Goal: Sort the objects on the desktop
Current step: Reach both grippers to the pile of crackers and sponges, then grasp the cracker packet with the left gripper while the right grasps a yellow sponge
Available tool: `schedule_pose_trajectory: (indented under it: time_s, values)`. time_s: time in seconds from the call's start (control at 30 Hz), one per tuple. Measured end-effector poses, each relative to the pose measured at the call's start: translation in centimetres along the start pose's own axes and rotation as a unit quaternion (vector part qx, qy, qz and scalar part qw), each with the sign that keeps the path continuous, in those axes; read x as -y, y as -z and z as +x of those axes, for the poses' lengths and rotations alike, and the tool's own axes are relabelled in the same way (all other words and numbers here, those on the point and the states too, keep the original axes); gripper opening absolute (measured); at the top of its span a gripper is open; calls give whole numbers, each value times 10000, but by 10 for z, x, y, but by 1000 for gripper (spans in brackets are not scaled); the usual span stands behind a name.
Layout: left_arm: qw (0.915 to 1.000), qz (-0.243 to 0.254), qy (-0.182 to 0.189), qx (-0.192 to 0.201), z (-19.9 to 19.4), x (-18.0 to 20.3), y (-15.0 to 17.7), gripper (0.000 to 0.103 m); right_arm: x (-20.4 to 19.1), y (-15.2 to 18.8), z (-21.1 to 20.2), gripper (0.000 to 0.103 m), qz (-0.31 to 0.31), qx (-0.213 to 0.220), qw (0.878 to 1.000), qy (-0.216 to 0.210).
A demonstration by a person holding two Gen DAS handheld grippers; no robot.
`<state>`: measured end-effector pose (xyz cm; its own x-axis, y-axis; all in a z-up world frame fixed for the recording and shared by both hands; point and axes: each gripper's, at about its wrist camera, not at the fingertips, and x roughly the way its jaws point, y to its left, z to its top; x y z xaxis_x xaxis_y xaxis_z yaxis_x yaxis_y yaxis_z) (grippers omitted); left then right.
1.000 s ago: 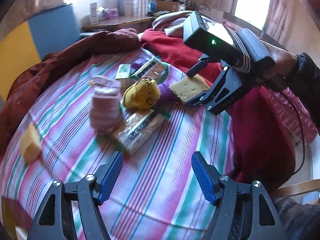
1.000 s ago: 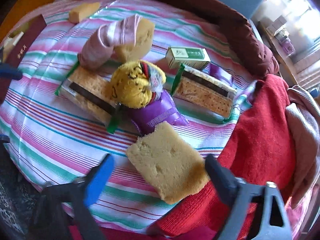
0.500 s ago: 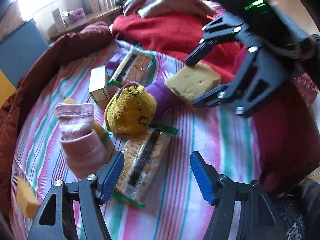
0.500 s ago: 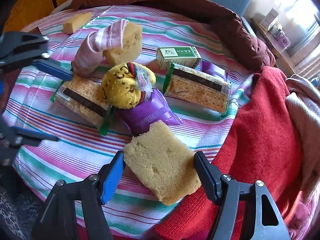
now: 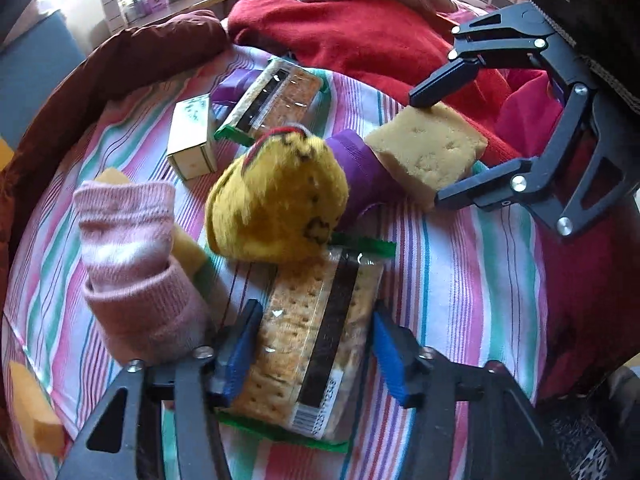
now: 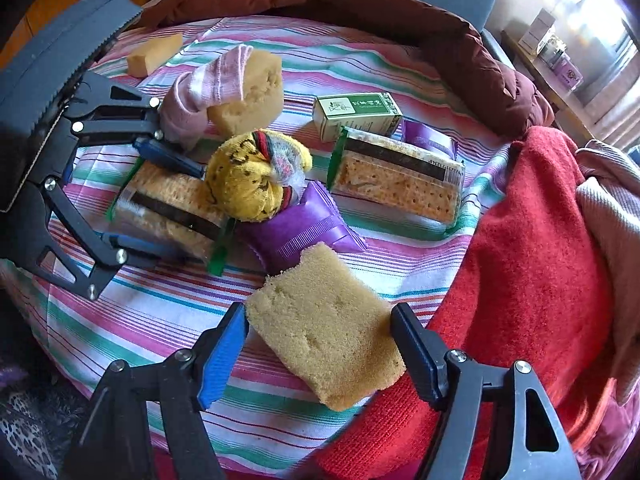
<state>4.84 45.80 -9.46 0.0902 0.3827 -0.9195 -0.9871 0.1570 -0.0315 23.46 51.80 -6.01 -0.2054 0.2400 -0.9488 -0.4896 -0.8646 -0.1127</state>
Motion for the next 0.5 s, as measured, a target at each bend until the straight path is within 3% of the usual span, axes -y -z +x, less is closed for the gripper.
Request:
schedule_pose_trajectory:
  time_s: [0.27, 0.5]
  values:
    - [9970, -720, -239, 131, -17, 8, 31, 47, -12, 10, 1, 73, -170, -113, 9996, 169]
    - [9841, -1693, -411, 355, -40, 18, 75, 47, -22, 10, 4, 69, -259, -161, 9990, 340]
